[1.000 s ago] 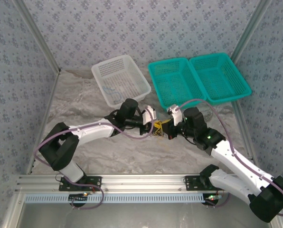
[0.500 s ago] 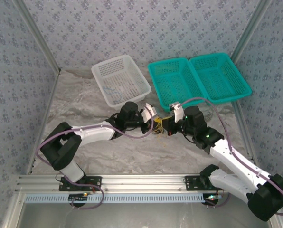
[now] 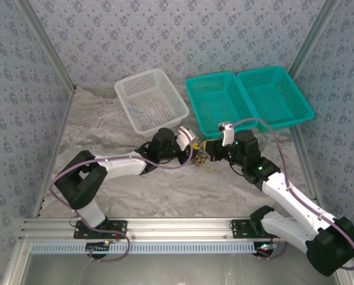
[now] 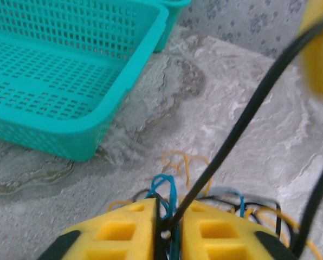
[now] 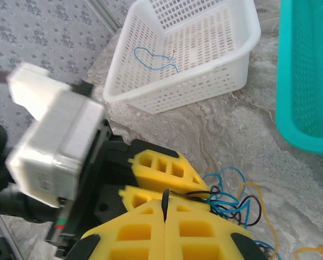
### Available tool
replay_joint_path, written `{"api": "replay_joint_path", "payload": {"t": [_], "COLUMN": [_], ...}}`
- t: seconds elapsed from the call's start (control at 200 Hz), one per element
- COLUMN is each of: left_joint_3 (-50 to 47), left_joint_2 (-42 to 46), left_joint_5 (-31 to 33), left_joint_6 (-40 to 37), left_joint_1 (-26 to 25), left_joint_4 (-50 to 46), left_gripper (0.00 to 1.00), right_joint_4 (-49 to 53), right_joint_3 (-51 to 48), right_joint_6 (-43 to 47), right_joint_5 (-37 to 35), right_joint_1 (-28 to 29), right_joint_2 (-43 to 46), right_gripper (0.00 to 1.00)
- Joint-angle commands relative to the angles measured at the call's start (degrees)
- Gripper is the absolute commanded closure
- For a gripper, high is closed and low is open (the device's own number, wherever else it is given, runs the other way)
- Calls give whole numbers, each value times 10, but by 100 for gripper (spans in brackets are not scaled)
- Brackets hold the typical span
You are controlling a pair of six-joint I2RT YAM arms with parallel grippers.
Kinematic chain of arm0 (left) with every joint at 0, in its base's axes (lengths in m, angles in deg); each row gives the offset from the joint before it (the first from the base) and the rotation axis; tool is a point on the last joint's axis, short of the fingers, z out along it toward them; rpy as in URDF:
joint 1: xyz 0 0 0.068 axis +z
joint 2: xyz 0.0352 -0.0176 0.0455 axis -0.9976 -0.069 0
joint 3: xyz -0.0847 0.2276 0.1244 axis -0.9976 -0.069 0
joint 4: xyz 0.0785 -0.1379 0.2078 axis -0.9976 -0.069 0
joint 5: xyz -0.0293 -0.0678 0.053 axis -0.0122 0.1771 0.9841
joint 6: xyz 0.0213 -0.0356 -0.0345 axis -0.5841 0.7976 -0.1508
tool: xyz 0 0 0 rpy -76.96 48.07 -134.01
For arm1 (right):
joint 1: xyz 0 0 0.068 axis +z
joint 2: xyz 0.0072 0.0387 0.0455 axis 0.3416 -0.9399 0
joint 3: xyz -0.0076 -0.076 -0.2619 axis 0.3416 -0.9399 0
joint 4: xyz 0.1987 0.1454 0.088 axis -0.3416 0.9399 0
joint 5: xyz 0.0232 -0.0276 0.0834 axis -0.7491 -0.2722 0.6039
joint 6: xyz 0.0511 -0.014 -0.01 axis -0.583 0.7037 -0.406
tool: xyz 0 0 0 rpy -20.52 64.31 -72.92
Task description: Untangle the cables
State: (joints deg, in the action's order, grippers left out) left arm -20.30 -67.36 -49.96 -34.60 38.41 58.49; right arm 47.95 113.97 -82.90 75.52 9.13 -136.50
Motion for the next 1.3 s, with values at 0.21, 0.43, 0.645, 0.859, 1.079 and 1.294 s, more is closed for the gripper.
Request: {"api": "replay_joint_path", "payload": {"t": [0.21, 0.43, 0.645, 0.859, 1.079, 1.294], "left_joint_3": [6, -57, -143, -133, -49, -11], "left_joint_2": [-41, 25, 98, 124, 121, 88], "left_joint_5": [24, 17, -81, -56, 101, 225], "left_joint_6": [20, 47, 65, 29, 12, -28], "left_joint_1": [6, 8, 39, 42, 3, -47], "left_joint_4": [-78, -10, 84, 50, 22, 58], "left_gripper": [67, 26, 1, 1, 1, 1], "right_joint_4": [-127, -72, -65, -38, -40, -65], "right_joint_3": [39, 51, 51, 64, 62, 48], "right_joint_6": [-7, 0, -34, -44, -99, -164], "right_joint_5": [40, 2, -7, -14, -39, -58], "right_joint_1": [-6, -6, -4, 3, 9, 13], "right_joint_2": [28, 21, -7, -32, -55, -61], "right_gripper": [100, 100, 100, 100, 100, 100]}}
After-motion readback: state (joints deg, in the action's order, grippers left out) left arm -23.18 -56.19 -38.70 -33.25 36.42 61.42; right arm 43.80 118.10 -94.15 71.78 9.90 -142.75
